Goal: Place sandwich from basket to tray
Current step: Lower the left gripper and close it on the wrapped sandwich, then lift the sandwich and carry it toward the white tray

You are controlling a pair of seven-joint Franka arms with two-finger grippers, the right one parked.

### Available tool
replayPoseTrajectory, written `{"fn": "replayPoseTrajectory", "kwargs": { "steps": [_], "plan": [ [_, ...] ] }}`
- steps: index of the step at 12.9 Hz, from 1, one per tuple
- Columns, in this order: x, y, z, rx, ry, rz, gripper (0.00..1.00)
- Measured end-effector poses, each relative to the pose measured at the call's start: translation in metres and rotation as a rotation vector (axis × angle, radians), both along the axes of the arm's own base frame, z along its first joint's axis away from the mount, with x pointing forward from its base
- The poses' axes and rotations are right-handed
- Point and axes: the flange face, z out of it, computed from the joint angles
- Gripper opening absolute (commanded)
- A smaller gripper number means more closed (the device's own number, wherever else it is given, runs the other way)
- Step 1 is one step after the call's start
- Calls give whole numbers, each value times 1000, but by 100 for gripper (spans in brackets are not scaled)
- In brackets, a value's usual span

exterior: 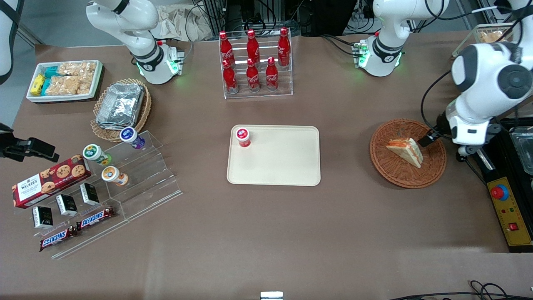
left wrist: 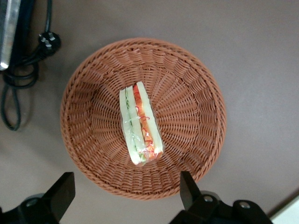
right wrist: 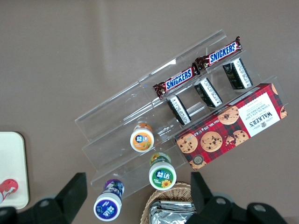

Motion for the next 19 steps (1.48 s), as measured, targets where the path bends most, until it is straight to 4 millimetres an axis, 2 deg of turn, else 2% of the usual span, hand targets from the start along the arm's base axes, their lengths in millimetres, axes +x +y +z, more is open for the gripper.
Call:
{"fn": "replayPoseTrajectory", "kwargs": {
  "steps": [1,6,7,8,9,11,15,17,19],
  "plan": [
    [-8,-1,-23,-14,-31,17,100],
    [-33,-3,-104,-35,-95,55,100],
    [-36,-2,-117,-35,-102,56,92],
    [-38,-2,-127,-35,-108,58,58],
    [-40,-1,-135,-34,-112,61,1],
    [-41,3,-139,-33,-112,71,0],
    [-37,13,-135,-32,-126,92,0],
    [-33,12,-123,-33,-145,90,0],
    [-25,10,-95,-34,-125,83,0]
  ]
}}
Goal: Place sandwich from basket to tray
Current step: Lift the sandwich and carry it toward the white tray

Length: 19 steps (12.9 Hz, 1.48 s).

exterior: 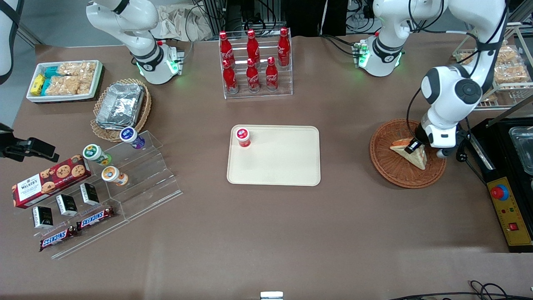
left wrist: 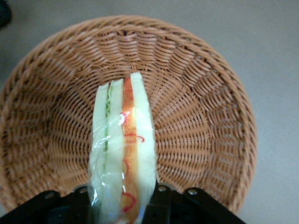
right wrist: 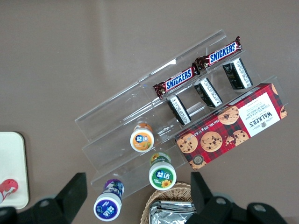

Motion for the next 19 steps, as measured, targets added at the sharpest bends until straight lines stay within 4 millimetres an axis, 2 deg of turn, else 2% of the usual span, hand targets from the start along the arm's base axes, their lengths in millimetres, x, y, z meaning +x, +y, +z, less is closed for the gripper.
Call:
{"fn": "replayPoseTrajectory", "kwargs": {
  "steps": [2,6,8,10,11,12,13,15,17,19],
  "plan": [
    [14,-4,52,-1,35,-22,0],
    [47,-3,202,0,110,-127,0],
    [52,-5,264,2,106,-215,0],
    [52,-20,317,10,76,-359,0],
    [51,-36,337,17,56,-424,0],
    [49,-59,349,21,37,-483,0],
    [46,-93,355,22,25,-548,0],
    [36,-165,353,2,22,-670,0],
    [30,-226,338,-21,15,-733,0],
    [27,-281,304,-34,17,-749,0]
  ]
}}
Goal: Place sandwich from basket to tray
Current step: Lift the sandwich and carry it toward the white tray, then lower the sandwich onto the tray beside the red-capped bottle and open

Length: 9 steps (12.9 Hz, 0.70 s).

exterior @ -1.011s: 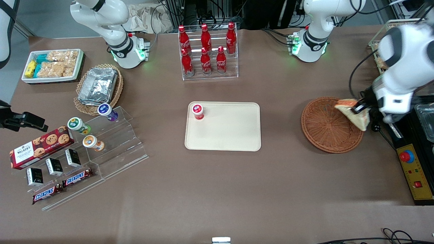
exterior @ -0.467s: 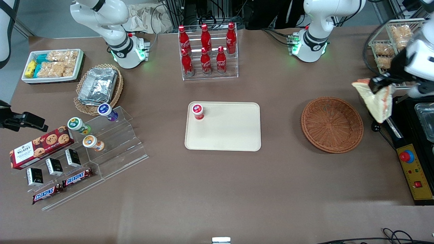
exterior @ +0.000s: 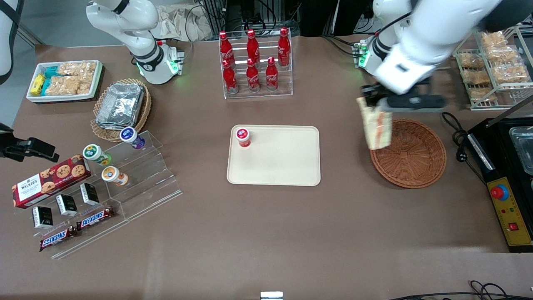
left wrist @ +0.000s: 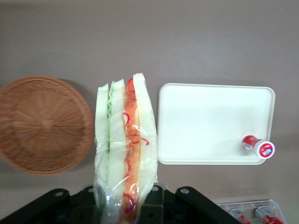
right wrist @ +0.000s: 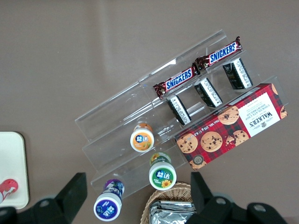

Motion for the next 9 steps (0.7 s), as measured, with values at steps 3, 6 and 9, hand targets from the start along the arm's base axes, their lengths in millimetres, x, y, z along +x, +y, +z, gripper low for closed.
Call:
{"fn": "replayPoseTrajectory", "kwargs": {
  "steps": [3,6,9],
  "plan": [
    [-9,-52,-86,-7,-5,-26,0],
    [-27,-71,-179,28,1,-101,0],
    [-43,-90,-251,88,-11,-142,0]
  ]
}}
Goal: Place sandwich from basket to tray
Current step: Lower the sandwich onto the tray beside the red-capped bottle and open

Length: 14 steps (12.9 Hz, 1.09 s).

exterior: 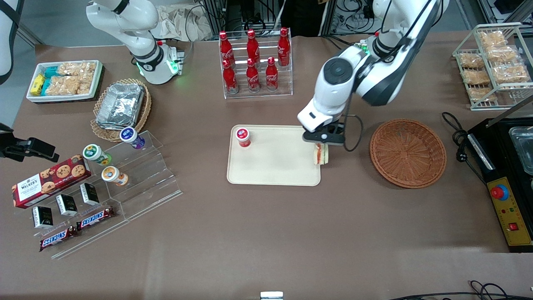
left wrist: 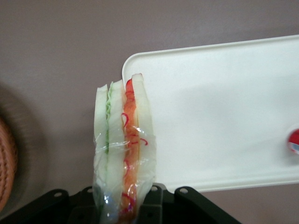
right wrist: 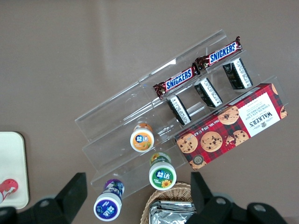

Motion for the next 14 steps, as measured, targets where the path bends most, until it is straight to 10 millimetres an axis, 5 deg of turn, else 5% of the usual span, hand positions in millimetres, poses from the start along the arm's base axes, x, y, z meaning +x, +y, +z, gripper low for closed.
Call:
{"fn": "replayPoseTrajectory", "kwargs": {
  "steps": [4,7,8,9,10,14],
  "plan": [
    [-27,-38,-73,63,-34,-2,0],
    [-34,-50,-100,45,-29,2,4],
    [-32,-51,-103,36,-26,2,14],
    [-30,-51,-104,32,-27,2,46],
    [-29,-51,-104,32,-30,0,99],
    [-26,-50,-104,37,-42,-10,100]
  ]
}}
